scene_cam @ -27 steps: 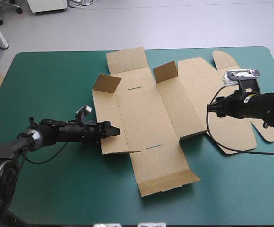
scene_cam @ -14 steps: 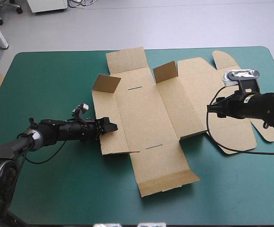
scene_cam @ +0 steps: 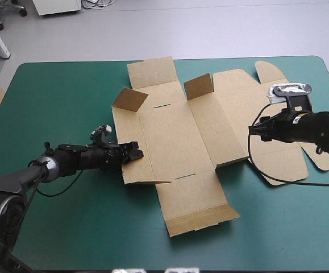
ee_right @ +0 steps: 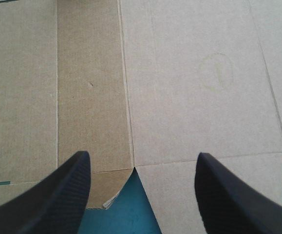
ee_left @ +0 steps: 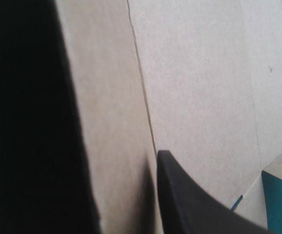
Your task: Fold the box
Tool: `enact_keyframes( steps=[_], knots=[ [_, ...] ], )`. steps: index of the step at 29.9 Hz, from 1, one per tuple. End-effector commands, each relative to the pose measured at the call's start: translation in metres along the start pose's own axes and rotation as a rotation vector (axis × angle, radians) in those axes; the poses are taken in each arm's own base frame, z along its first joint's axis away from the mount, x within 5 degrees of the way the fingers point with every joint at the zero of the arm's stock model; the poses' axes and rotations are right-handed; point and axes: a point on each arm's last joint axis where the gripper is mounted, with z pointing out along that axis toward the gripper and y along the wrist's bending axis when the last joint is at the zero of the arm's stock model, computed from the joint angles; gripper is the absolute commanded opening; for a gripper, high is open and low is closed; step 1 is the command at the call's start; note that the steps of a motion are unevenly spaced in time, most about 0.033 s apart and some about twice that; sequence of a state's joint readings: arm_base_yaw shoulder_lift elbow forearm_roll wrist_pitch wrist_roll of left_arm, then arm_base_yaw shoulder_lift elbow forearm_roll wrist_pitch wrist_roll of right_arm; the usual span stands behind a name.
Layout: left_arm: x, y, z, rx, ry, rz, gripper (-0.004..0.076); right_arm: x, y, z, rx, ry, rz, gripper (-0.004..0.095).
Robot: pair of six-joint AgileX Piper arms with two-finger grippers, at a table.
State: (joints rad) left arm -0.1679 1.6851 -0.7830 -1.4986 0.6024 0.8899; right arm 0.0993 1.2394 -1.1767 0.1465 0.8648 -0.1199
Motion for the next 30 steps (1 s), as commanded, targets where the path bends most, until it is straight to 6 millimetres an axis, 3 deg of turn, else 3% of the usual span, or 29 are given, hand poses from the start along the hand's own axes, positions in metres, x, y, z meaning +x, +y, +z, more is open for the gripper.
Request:
enact_keyframes(
  steps=[1, 7, 13, 30],
  knots=[
    [-0.0058, -0.0162, -0.0074, 0.065, -0.05, -0.019, 0.0129, -0.0124, -0.0012, -0.0157, 0.015, -0.109, -0.02, 0.0577],
    [-0.0065, -0.0162, -0.0074, 0.066, -0.058, -0.026, 0.0118, -0.0124, -0.0012, -0.0157, 0.015, -0.109, -0.02, 0.0577],
    [-0.0069, -0.0155, -0.0074, 0.056, -0.064, 0.031, -0.0011, -0.0124, -0.0012, -0.0157, 0.015, -0.109, -0.02, 0.0577],
    [-0.0026, -0.023, -0.0095, 0.13, 0.017, 0.126, -0.001, -0.0123, -0.0027, -0.0157, 0.035, -0.107, -0.075, 0.0577]
  ],
)
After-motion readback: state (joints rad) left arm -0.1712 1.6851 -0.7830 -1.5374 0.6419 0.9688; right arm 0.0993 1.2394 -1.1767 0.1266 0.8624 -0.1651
